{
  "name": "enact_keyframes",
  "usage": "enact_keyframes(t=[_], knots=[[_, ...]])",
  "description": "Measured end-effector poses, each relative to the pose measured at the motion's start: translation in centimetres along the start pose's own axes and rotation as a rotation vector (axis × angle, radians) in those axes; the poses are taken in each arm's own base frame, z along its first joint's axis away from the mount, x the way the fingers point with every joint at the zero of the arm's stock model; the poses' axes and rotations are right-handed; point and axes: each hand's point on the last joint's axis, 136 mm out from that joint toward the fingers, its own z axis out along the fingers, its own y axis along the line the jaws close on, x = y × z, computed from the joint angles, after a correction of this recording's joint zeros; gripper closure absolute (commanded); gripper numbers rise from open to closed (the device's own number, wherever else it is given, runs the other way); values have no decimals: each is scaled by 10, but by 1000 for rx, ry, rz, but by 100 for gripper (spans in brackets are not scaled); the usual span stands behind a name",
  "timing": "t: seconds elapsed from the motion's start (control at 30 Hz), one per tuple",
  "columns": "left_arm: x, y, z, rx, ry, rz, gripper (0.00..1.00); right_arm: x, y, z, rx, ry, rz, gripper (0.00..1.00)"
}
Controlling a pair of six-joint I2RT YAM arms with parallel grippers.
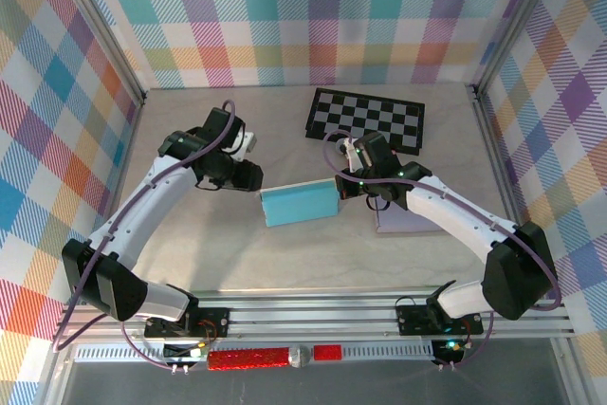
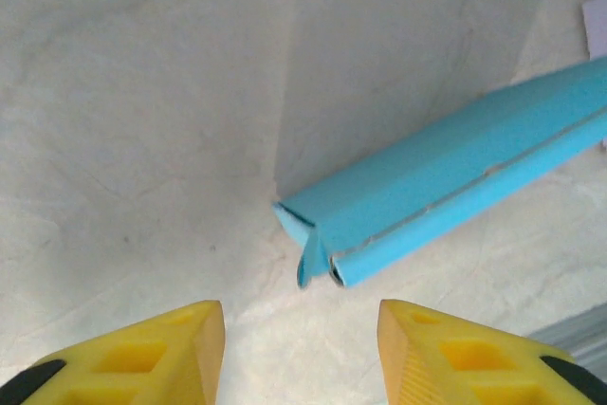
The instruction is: Fold the paper box
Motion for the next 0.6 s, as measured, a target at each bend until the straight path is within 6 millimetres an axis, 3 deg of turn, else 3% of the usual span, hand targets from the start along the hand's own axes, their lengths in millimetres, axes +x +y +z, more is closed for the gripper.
enact_keyframes(t=[0.33, 0.6], knots=[[10, -14, 17, 18, 77, 78, 65, -1, 0, 1, 3, 10, 1, 100], [16, -11, 33, -3, 118, 119, 71, -1, 0, 1, 4, 12, 2, 100]])
